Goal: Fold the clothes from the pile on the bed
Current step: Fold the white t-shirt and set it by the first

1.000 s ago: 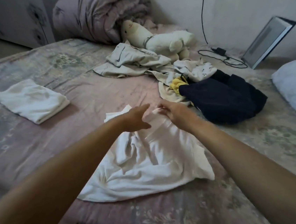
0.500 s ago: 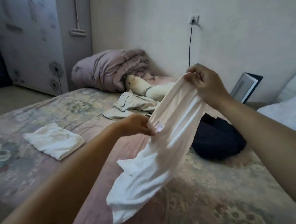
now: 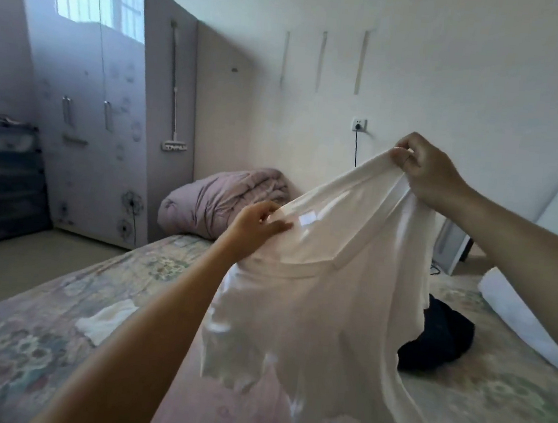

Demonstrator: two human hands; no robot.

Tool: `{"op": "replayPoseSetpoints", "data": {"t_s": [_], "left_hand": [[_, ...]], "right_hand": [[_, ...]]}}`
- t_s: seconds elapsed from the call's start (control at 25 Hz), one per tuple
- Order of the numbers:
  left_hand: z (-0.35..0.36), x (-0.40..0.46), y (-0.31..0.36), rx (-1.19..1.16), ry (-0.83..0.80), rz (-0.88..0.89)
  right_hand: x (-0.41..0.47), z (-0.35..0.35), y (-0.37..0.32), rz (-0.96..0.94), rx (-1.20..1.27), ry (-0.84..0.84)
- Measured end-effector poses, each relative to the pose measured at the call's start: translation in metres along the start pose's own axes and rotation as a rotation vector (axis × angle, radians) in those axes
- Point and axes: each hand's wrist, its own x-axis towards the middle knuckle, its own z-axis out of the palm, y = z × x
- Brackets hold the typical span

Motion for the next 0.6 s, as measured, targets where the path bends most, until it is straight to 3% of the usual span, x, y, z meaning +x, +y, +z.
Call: {"op": "replayPoseSetpoints", "data": {"t_s": [0.08,0.16,0.2,0.32,0.4,0.48,0.6], "left_hand": [[-0.009,-0.006,0.005,0.267,-0.187,-0.018],[-0.017,-0.012,0.006,0.553,-0.251,-0.112],[-0.023,-0.014,0.004,0.530,-0.242,-0.179],[-0.038,-0.017,-0.002,0.005,-0.175,-0.321],[-0.044,-0.014,0.000,-0.230,-0.047,-0.339],[-0.044,-0.007,0.013,-0.313,0.107,-0.269],[-0.047,0.009,0.038,-0.245,0.217,-0.130]], "right_hand": [[0.003,-0.014,-0.003,-0.008,-0.025,0.044],[0.004,-0.027,-0.003,-0.005,-0.049,0.070],[0.005,-0.033,-0.002,-0.001,-0.057,0.076],[0.006,-0.052,0.003,0.041,-0.086,0.095],[0.004,-0.061,0.003,0.086,-0.145,0.087],[0.001,-0.068,0.002,0.106,-0.212,0.074],[-0.003,-0.076,0.004,0.132,-0.225,0.046]]}}
